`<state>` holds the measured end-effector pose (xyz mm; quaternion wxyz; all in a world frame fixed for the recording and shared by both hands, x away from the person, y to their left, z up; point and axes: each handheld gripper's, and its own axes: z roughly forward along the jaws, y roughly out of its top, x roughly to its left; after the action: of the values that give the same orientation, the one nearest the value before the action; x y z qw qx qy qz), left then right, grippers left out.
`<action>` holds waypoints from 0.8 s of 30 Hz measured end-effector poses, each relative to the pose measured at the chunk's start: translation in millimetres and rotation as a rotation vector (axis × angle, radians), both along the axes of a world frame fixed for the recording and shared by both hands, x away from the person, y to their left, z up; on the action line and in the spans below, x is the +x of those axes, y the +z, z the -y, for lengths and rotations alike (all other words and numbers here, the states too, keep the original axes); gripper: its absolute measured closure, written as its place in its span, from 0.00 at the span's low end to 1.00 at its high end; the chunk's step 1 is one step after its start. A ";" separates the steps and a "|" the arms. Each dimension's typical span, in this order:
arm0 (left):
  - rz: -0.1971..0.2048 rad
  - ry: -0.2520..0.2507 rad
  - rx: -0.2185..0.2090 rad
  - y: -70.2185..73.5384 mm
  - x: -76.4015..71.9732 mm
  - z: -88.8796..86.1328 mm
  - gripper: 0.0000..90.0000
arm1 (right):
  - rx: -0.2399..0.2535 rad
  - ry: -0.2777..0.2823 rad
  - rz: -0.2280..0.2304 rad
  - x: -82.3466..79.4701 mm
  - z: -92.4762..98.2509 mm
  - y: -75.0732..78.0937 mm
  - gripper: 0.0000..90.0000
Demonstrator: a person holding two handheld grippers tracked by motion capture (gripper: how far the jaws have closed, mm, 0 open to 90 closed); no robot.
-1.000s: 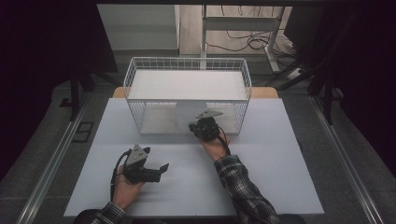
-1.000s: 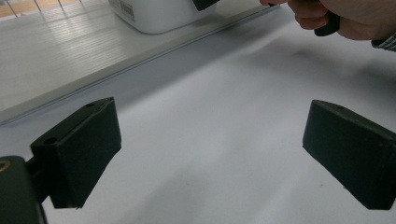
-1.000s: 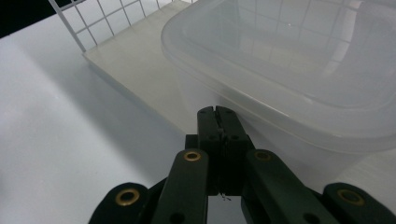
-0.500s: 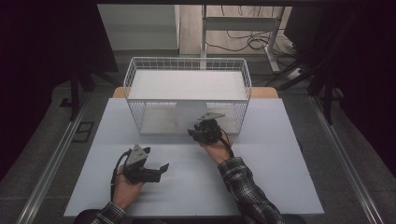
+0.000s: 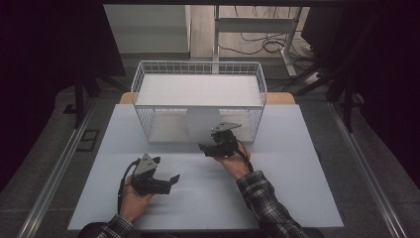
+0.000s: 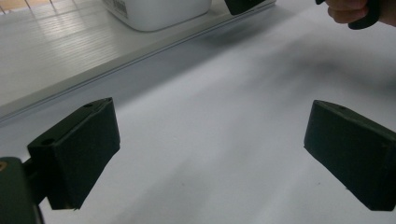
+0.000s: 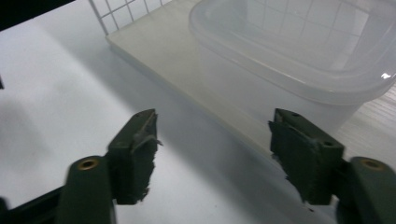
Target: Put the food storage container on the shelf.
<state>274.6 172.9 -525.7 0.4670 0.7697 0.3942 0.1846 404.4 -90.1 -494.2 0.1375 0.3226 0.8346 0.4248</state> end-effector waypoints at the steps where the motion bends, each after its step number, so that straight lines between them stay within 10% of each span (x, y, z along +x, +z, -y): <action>1: -0.001 -0.001 -0.004 -0.1 0.2 -0.1 0.03 | -0.005 0.003 0.003 -1.1 0.0 0.2 0.31; 24: -0.032 -0.015 -0.032 1.0 1.7 -5.5 0.03 | -0.061 0.061 -0.019 -33.1 18.9 -1.8 0.03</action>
<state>276.2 178.3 -524.7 0.4741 0.7680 0.3986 0.1627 371.3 -108.9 -496.0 0.1264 0.2966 0.8579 0.4002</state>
